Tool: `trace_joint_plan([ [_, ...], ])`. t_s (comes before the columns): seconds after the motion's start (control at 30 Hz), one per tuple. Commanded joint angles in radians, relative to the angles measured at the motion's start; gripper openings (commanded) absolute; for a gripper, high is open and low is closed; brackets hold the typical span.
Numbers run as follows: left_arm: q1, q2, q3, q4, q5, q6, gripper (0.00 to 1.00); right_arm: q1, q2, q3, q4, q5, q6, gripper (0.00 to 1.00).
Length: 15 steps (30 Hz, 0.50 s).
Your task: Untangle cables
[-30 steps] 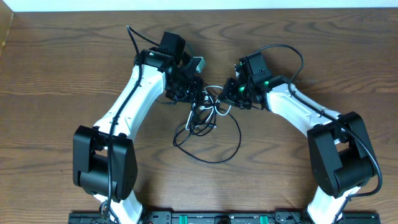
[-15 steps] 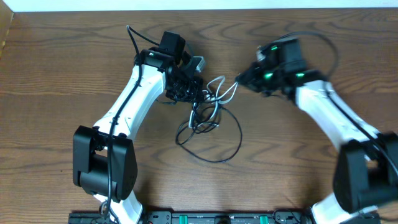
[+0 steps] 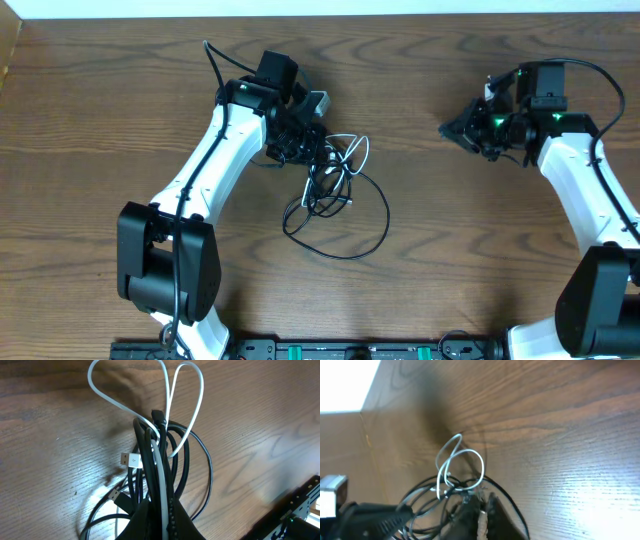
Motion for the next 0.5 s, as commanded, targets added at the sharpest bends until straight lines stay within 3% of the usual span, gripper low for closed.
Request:
trace_joint_plan([
  [0.0,0.002,-0.015,-0.003,-0.003,-0.002,0.017,0.08,0.061,0.006,0.002,0.011,0.003,-0.051,0.20],
  [0.1,0.002,-0.016,-0.003,-0.003,-0.002,0.017,0.08,0.130,0.019,0.002,0.062,0.014,-0.028,0.42],
  [0.47,0.002,-0.015,-0.003,-0.004,-0.002,-0.010,0.08,0.333,0.167,0.002,0.258,0.082,0.143,0.43],
])
